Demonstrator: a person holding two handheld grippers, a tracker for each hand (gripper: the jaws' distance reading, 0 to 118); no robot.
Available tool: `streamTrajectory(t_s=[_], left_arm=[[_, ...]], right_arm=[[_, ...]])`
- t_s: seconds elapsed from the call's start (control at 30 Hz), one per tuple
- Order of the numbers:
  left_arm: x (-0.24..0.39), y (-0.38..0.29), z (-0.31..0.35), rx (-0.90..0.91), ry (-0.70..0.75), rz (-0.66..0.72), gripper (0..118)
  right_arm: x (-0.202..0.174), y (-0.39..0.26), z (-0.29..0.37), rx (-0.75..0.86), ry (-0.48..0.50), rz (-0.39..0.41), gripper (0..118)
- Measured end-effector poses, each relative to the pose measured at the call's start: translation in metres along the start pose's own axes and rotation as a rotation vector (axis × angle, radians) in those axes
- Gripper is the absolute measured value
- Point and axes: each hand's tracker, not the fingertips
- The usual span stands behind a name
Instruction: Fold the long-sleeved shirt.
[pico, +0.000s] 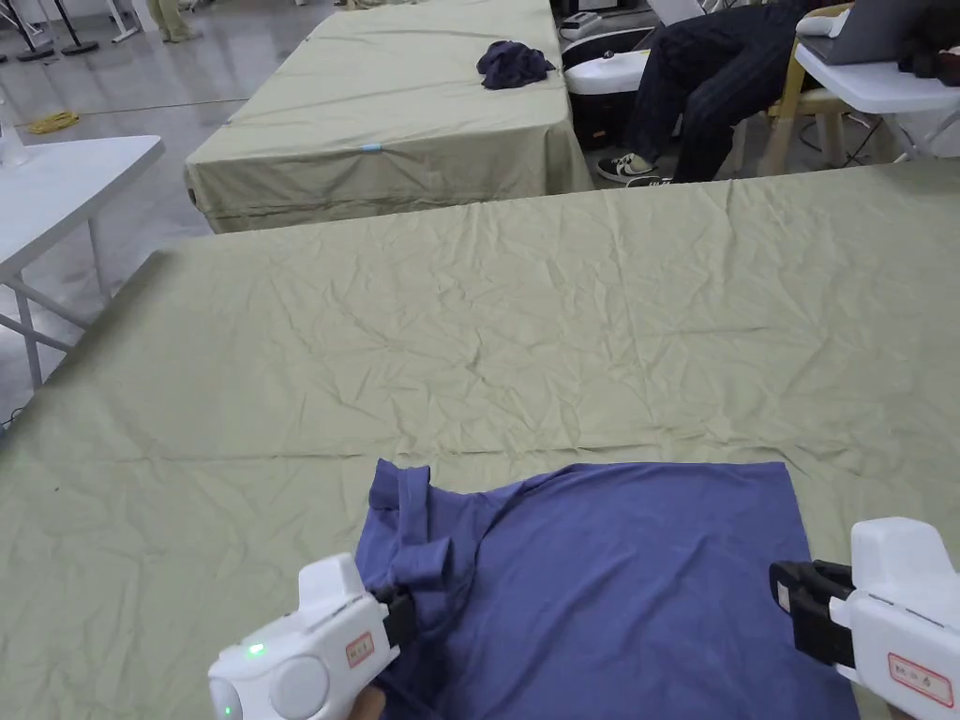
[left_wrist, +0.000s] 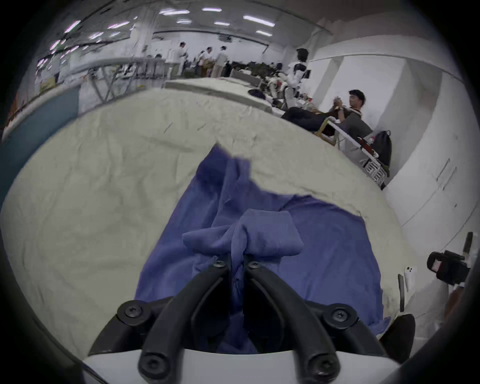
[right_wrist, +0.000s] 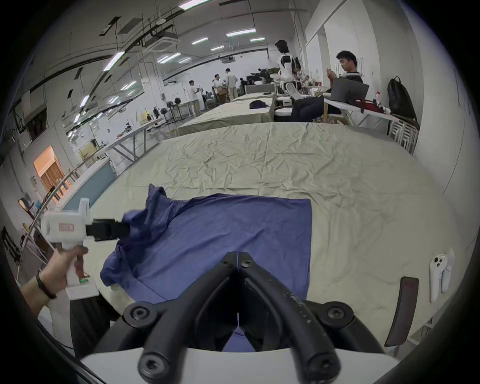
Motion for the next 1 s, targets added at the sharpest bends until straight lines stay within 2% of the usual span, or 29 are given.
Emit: streamTrajectory(t_s=[0.1,0.13,0.17,0.2,0.23,0.27,0.3,0.4,0.67,0.73,0.77,0.8,0.83,1.0], left_arm=[[-0.004,-0.015,0.0,-0.036,0.004,0.049,8],[-0.006,-0.017,-0.001,-0.041,0.003,0.051,12],[-0.007,-0.018,0.0,-0.047,0.009,0.052,21],[-0.002,-0.021,0.003,-0.069,0.01,0.049,41],[-0.002,-0.021,0.005,-0.089,0.001,0.041,53],[-0.002,-0.022,0.01,-0.098,-0.016,0.025,56],[-0.001,-0.023,0.018,-0.082,-0.045,-0.011,55],[0.01,-0.025,0.046,-0.022,-0.016,-0.12,56],[0.033,-0.006,0.116,0.128,0.05,-0.281,55],[0.038,0.003,0.13,0.136,0.053,-0.291,46],[0.04,0.006,0.135,0.144,0.049,-0.289,36],[0.042,0.007,0.14,0.159,0.045,-0.293,17],[0.044,0.008,0.143,0.177,0.044,-0.298,4],[0.047,0.014,0.143,0.148,0.022,-0.326,0]], right_arm=[[0.0,-0.003,0.0,-0.008,-0.001,0.0,1],[0.001,-0.004,-0.001,-0.013,-0.003,0.001,1],[0.001,-0.005,-0.002,-0.018,-0.006,0.001,1],[0.001,-0.006,-0.003,-0.02,-0.007,0.002,1],[0.001,-0.006,-0.003,-0.023,-0.008,0.003,1],[0.001,-0.006,-0.003,-0.025,-0.008,0.003,1],[0.001,-0.006,-0.003,-0.025,-0.008,0.004,1],[0.0,-0.007,-0.002,-0.024,-0.013,0.007,1],[-0.005,-0.003,0.01,0.013,-0.033,0.036,1],[-0.005,-0.002,0.015,0.025,-0.039,0.035,1],[-0.005,-0.002,0.018,0.029,-0.042,0.034,1],[-0.006,-0.002,0.02,0.036,-0.044,0.031,1],[-0.005,-0.002,0.022,0.044,-0.046,0.027,1],[-0.006,-0.002,0.025,0.046,-0.049,0.027,1]])
